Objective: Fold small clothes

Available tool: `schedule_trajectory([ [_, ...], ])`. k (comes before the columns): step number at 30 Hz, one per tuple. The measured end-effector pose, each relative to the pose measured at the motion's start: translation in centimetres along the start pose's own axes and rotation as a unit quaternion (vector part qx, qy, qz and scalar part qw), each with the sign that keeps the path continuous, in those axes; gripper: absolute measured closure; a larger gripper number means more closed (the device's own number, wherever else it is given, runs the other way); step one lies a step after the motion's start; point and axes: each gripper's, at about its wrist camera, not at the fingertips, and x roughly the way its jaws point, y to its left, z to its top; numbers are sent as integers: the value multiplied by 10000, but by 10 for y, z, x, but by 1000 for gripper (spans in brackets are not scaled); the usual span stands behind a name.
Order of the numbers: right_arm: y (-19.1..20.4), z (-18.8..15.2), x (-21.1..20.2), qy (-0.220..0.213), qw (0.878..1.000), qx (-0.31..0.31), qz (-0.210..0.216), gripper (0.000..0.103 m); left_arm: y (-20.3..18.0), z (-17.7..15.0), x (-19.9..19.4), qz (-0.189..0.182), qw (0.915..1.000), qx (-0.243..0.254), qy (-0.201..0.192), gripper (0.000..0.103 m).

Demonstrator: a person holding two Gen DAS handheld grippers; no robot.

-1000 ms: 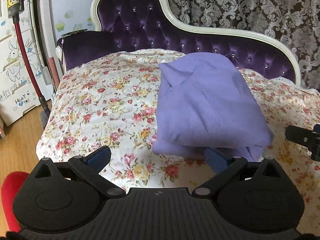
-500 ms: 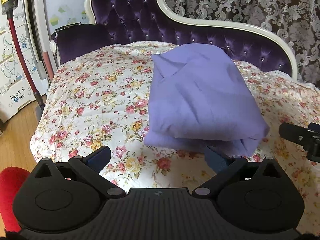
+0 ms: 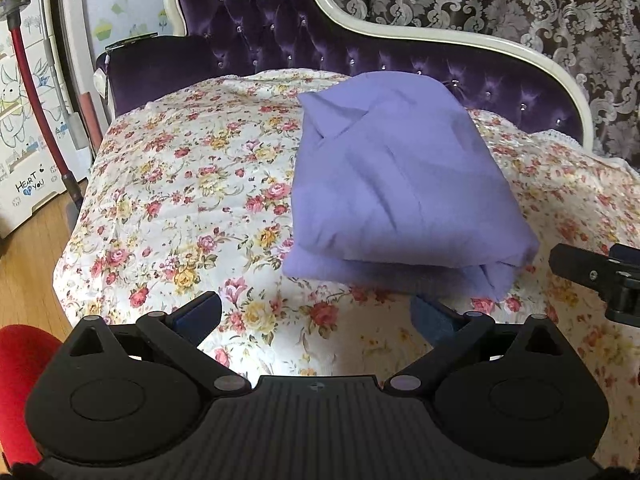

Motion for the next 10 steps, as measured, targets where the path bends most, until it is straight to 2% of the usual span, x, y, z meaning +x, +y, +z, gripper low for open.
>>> schedule_trajectory([
  [10,2,-4,3,128,9999,-3,36,0,3,-4,3,52,9999,-47,88,1],
])
